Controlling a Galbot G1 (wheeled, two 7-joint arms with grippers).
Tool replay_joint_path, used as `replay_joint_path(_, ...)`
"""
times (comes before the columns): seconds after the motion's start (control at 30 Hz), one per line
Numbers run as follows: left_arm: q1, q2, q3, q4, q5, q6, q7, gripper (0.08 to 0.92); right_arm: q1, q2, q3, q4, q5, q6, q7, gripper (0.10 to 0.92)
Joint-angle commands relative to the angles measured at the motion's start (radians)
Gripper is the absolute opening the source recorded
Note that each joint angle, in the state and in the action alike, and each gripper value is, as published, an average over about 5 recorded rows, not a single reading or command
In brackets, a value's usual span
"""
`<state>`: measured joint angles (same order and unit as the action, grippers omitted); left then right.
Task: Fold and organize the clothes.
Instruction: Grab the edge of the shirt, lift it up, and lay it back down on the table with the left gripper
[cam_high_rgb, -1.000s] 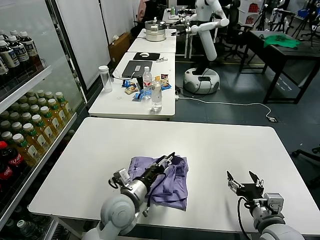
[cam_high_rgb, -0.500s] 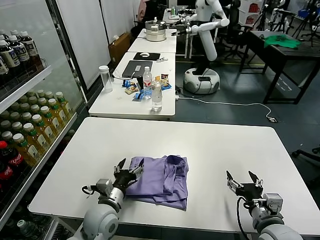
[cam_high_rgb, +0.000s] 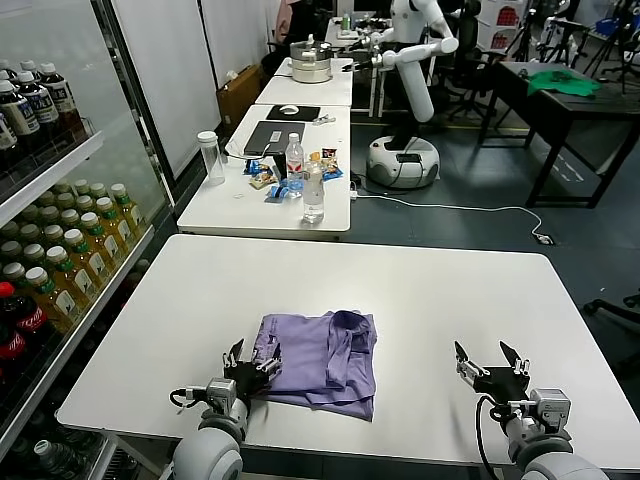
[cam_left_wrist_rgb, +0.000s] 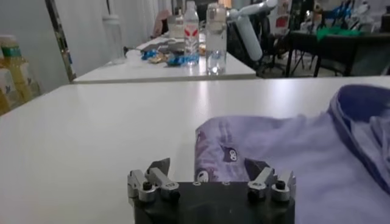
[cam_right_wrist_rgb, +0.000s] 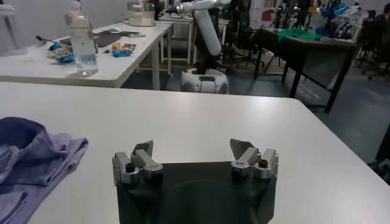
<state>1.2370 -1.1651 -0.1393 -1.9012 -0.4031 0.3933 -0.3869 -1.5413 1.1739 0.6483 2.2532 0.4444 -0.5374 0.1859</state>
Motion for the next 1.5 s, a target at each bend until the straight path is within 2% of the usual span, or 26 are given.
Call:
replay_joint_path(0.03, 0.02, -0.006, -0.003, 0.006, -0.047, 0.064, -0.021, 0.725, -0.002, 0.002, 0.0, 0.006, -0.001, -0.001, 0.001, 0.823)
replay_joint_path(0.27, 0.014, -0.017, -0.031, -0.026, -0.31, 0.063, 0.003, 0.526, -0.003, 0.008, 0.0, 0.013, -0.002, -0.001, 0.003, 0.823)
replay_joint_path(0.47, -0.002, -0.036, -0.08, -0.027, -0.475, -0.001, 0.009, 0.352, -0.009, 0.016, 0.002, 0.017, -0.005, 0.0, 0.004, 0.823)
replay_joint_path(0.73, -0.006, -0.046, -0.25, -0.061, -0.806, -0.035, 0.008, 0.135, -0.009, 0.018, 0.008, 0.02, -0.004, 0.001, 0.005, 0.823)
replay_joint_path(0.97, -0.013, 0.013, -0.462, -0.092, -1.054, -0.015, 0.005, 0.11, 0.002, 0.021, 0.002, 0.008, -0.004, 0.002, 0.006, 0.823)
replay_joint_path(1.2, -0.043, 0.189, -0.687, -0.069, -1.184, 0.058, 0.019, 0.11, 0.022, 0.022, -0.01, -0.011, -0.003, 0.007, 0.004, 0.823)
replay_joint_path(1.37, -0.079, 0.261, -0.72, -0.128, -1.193, 0.089, 0.028, 0.11, 0.033, 0.025, -0.02, -0.015, -0.003, 0.009, 0.003, 0.823)
replay_joint_path(1.5, -0.096, 0.254, -0.622, -0.23, -1.116, 0.096, 0.028, 0.11, 0.031, 0.024, -0.018, -0.01, -0.002, 0.011, 0.001, 0.823)
